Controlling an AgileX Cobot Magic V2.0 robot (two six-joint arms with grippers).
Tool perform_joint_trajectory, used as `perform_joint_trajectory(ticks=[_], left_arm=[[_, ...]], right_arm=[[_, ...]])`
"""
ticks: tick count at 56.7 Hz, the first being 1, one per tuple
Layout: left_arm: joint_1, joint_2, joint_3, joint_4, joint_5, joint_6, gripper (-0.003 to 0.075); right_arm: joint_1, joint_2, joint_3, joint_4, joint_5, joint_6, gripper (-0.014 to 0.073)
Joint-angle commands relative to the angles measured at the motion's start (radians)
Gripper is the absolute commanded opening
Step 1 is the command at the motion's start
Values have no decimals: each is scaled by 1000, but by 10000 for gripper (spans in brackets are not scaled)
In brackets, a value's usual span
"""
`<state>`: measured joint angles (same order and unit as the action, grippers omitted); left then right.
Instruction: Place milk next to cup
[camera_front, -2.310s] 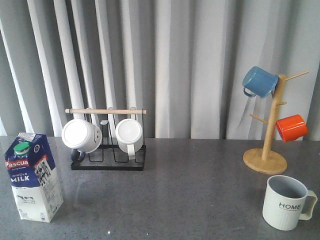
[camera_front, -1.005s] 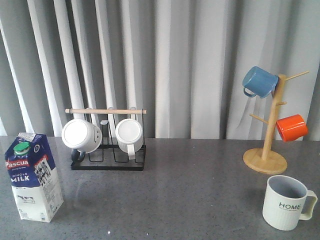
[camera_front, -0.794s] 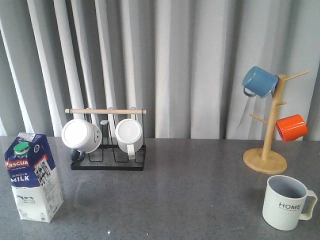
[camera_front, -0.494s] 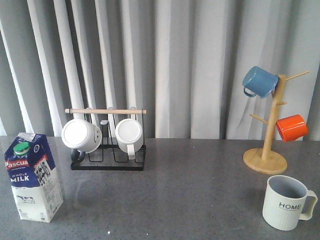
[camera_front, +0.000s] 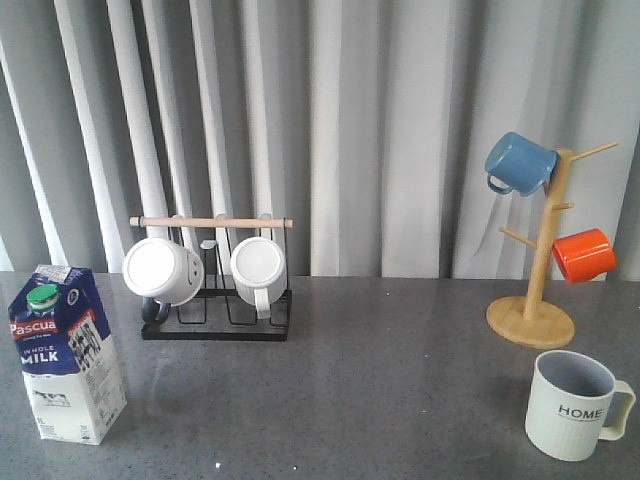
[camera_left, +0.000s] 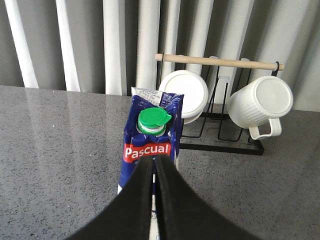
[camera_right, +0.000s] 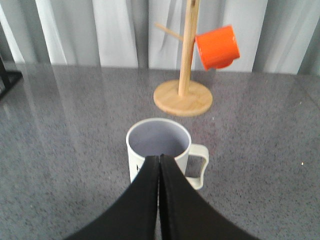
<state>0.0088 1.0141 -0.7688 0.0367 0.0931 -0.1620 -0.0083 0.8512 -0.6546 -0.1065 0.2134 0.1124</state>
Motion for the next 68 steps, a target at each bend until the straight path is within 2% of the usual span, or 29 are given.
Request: perform_joint_trajectory(ticks=[1,14,20,24,32,40,47,54,68], left_arm=[[-1,70,-74,1,-83,-33,-6],[-1,133,-115,1,-141,-33,-2],[0,135,-115,1,-198,-32,19],[0,135,-115,1,-237,-32,50],[0,135,-115,1,-275,-32,181],[-3,135,-115,1,-297,-34,408],[-3,138,-115,1,-297,-34,583],[-3,138,-115,1,-289,-35,656],[-3,138,-115,1,-289,-35,608]], right_arm=[[-6,26,-37,-47,-103,-6,-8],[-6,37,-37,-36,-293,-6,-4],[-6,37,-37,-37,-317,-11,15],[-6,37,-37,-36,-315,-11,59],[-8,46,-37,-37,-299,-38,240],[-8,75,-37,-36,-258,-57,496],[-8,98,-37,-36,-248,-55,645],[-8,100,-37,-33,-271,-55,671],[-8,100,-37,-33,-359,-55,621]])
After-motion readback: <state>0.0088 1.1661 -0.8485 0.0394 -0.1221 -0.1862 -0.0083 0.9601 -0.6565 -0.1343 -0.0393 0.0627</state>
